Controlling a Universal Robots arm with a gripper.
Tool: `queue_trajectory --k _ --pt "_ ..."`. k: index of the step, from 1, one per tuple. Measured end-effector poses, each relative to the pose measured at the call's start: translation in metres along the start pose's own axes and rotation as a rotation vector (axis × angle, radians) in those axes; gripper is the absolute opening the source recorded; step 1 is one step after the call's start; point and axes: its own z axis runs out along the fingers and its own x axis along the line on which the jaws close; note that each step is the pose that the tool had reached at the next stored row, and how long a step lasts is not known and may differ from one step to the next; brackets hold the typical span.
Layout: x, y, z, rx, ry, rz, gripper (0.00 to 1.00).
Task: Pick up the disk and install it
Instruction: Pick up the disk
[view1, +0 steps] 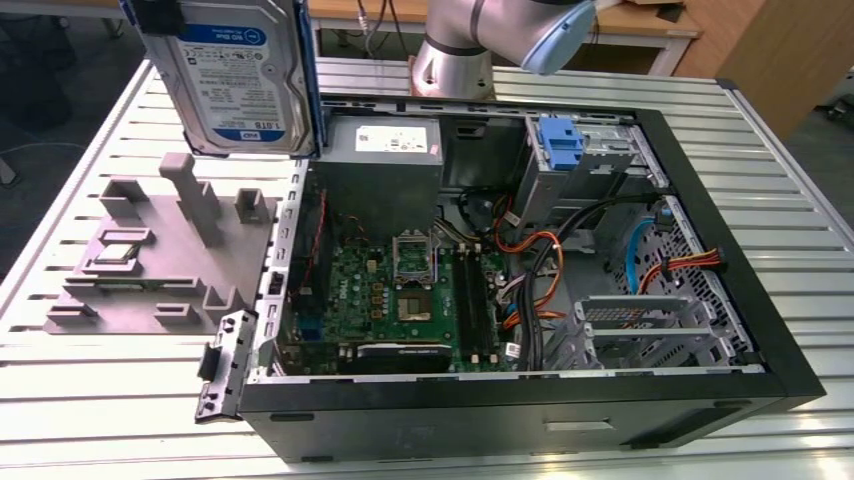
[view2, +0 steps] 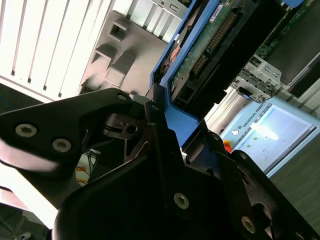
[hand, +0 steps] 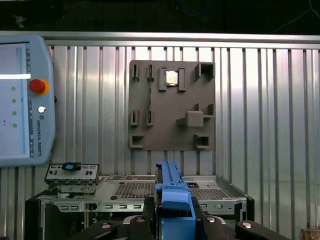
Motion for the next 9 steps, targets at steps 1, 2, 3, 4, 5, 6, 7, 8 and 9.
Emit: queue_trajectory --k 1,2,3,4,5,6,7,8,9 --pt "0.0007 -0.0001 0.0001 0.0 -0.0001 0.0 0.37" --pt "0.001 -0.0001 0.0002 0.0001 -0.0002 0.0 0.37" --pt "0.001 -0.0001 0.0002 0.0001 -0.0001 0.0 0.37" --pt "0.0011 -0.0002 0.0001 -0.0001 0.0 0.0 0.37" --pt "0.0012 -0.0002 0.0001 0.0 0.0 0.0 0.37" --pt "0.0012 -0.0002 0.0002 0.0 0.0 0.0 0.37" --pt "0.0012 -0.0003 0.0001 0.0 -0.0001 0.0 0.37" --pt "0.0012 -0.0005 0.0002 0.0 -0.0001 0.0 0.37" --pt "0.0012 -0.0009 0.0002 0.0 -0.0001 0.0 0.37"
